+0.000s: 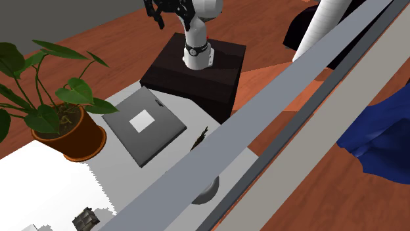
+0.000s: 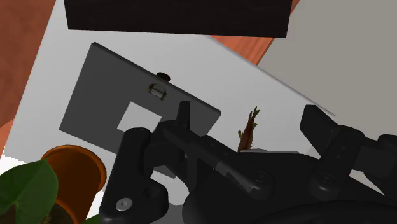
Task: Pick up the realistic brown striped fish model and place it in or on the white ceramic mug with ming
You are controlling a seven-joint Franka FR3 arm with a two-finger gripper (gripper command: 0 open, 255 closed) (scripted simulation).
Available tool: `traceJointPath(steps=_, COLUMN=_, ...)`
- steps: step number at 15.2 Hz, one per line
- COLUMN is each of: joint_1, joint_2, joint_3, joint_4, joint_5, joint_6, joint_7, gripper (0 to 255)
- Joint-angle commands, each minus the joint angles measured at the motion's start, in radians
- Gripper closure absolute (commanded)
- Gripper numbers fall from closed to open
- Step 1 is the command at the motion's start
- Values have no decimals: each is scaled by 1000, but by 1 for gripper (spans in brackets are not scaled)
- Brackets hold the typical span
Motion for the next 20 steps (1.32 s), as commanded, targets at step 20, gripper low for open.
traceJointPath(steps=20, joint_1=57, joint_2=522, joint_3=182, joint_4=-150, joint_5=62, joint_6=760, joint_7=110, gripper=0)
